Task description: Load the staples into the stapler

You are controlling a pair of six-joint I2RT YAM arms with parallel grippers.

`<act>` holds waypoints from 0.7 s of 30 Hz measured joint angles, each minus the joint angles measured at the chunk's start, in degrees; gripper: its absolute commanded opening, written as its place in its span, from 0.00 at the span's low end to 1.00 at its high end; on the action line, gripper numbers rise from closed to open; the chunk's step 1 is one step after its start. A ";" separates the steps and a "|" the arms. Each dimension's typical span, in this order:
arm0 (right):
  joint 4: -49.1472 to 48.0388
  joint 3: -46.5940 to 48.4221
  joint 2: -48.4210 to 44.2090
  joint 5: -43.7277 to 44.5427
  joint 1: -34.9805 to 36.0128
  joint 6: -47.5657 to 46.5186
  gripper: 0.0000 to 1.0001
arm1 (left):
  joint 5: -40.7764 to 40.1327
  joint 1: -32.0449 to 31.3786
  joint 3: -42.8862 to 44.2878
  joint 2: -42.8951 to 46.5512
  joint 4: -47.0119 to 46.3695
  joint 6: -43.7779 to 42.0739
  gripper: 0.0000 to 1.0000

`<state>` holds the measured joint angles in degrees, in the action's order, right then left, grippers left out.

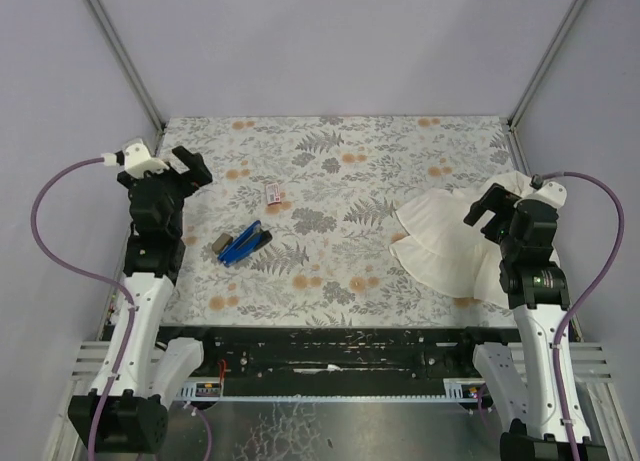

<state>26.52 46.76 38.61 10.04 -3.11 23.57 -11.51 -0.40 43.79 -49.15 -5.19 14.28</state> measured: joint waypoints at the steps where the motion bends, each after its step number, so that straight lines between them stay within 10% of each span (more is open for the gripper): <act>1: -0.22 0.00 0.09 -0.66 0.00 0.04 0.99 | -1.38 0.00 2.73 -0.09 4.52 1.20 1.00; 9: -1.09 -0.55 -0.85 -3.87 0.00 0.90 0.99 | -2.34 0.04 9.73 -2.69 27.23 5.92 1.00; 21: -8.79 -6.86 3.39 -16.98 0.00 1.77 0.99 | 10.21 -0.02 4.90 -15.19 24.04 8.00 0.86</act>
<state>17.74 39.90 42.00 -6.94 -3.11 25.34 -1.30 -0.43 48.69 -64.34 18.85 22.28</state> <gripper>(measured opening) 0.993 0.877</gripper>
